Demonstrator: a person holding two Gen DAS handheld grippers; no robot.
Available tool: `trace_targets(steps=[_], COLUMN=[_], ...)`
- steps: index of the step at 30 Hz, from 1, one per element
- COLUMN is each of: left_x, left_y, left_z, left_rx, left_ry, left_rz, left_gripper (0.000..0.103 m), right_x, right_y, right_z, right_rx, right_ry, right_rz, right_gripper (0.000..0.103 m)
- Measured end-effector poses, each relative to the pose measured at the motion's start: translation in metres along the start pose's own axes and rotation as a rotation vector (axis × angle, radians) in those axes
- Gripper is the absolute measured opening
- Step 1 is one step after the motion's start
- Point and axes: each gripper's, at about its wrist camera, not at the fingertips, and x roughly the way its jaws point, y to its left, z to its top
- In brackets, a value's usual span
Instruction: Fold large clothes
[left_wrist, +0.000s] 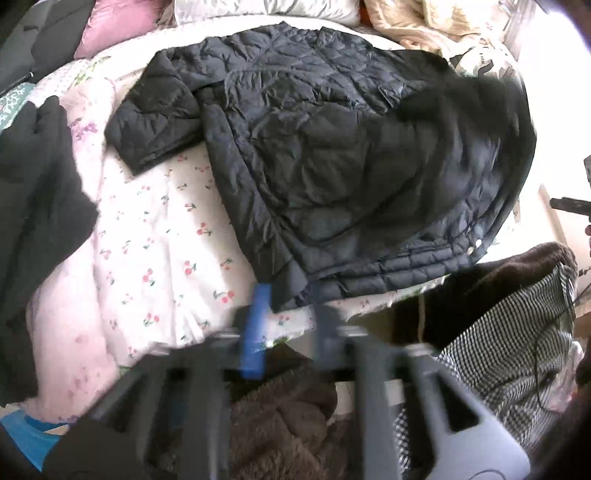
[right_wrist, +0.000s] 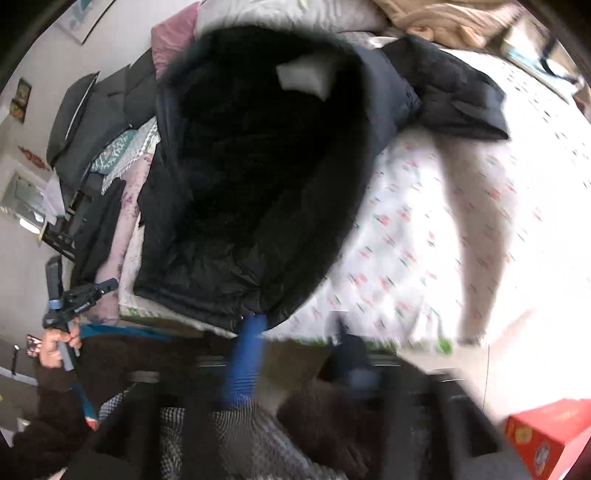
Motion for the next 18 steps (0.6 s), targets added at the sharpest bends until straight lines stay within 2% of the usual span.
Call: trace_targets(steps=[1, 2, 5, 7, 9, 12, 15, 18], left_x=[-0.005, -0.013, -0.016, -0.005, 0.013, 0.048, 0.079, 0.105], left_y=[0.002, 0.004, 0.01, 0.019, 0.027, 0.039, 0.048, 0.046], left_z=[-0.002, -0.003, 0.004, 0.014, 0.02, 0.027, 0.025, 0.018], left_rx=[-0.005, -0.012, -0.05, -0.117, -0.186, -0.305, -0.378, -0.431], left_ry=[-0.021, -0.055, -0.07, -0.053, -0.019, 0.059, 0.13, 0.195], left_rz=[0.005, 0.005, -0.026, -0.041, -0.074, -0.11, -0.088, -0.153], left_gripper=[0.078, 0.081, 0.082, 0.082, 0.082, 0.082, 0.081, 0.068], right_x=[-0.007, -0.019, -0.04, -0.05, -0.041, -0.008, 0.044, 0.089], right_y=[-0.006, -0.014, -0.036, -0.056, -0.075, -0.093, -0.114, -0.139], right_z=[0.0, -0.001, 0.003, 0.008, 0.025, 0.039, 0.049, 0.054], right_rx=[0.005, 0.022, 0.076, 0.125, 0.181, 0.233, 0.302, 0.414], right_ry=[-0.012, -0.024, -0.09, -0.137, -0.154, -0.106, -0.026, 0.041], right_rz=[-0.006, -0.016, -0.017, -0.01, 0.01, -0.048, -0.066, -0.036], right_gripper=[0.089, 0.089, 0.089, 0.089, 0.089, 0.089, 0.089, 0.084])
